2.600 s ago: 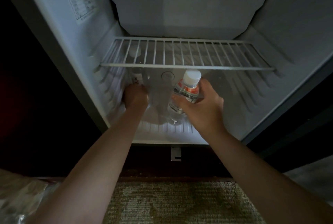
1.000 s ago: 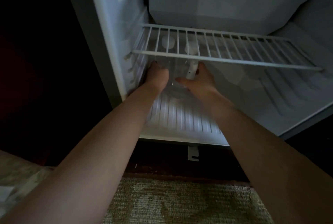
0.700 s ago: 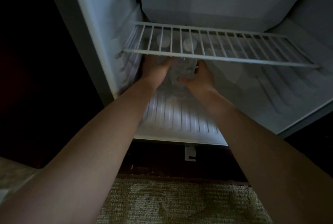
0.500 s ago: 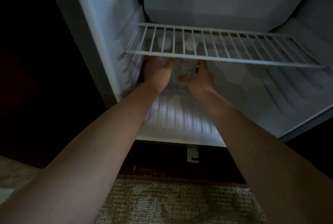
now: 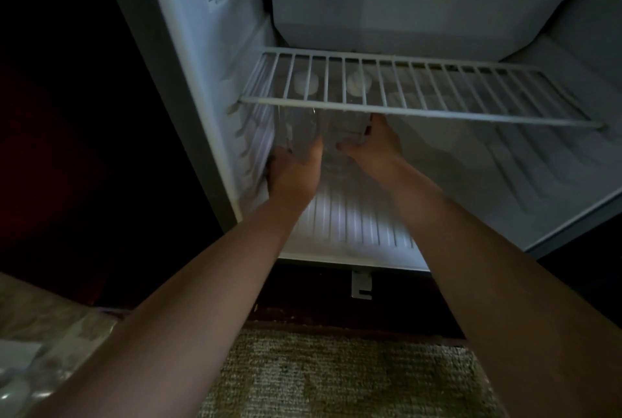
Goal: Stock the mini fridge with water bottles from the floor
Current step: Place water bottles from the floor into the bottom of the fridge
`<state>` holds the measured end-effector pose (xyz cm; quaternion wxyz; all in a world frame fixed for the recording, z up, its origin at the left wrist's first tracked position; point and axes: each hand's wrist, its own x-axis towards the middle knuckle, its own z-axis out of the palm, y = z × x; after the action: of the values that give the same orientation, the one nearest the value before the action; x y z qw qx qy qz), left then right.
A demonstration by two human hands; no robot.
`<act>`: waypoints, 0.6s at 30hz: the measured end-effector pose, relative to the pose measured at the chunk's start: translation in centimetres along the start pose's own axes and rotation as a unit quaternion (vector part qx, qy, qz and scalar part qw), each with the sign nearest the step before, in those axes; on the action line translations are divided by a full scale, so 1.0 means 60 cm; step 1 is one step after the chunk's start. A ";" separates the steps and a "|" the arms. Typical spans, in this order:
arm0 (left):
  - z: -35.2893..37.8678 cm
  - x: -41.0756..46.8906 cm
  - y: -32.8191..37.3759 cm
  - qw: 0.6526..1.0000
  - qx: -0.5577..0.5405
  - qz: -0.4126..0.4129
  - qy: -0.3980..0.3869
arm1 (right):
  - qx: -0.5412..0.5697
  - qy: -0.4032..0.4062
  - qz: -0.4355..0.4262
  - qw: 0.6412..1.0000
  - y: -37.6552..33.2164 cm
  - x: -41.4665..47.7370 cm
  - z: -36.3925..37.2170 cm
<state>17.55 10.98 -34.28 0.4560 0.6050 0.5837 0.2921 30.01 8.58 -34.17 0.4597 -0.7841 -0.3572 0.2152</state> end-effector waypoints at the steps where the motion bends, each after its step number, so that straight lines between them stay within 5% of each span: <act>1: 0.004 -0.003 -0.004 1.000 -0.015 -0.001 0.011 | 0.005 -0.002 0.015 1.000 0.002 0.000 0.002; 7: 0.036 0.007 -0.002 0.979 -0.153 -0.116 -0.069 | -0.004 -0.042 0.085 0.996 0.028 -0.010 0.024; 18: 0.007 0.004 0.015 0.981 -0.143 -0.113 -0.071 | -0.074 -0.084 0.080 0.991 0.024 -0.006 0.021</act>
<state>18.38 11.23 -33.68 0.6080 0.4833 0.5665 0.2754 29.45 8.60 -36.04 0.3504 -0.8210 -0.3455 0.2895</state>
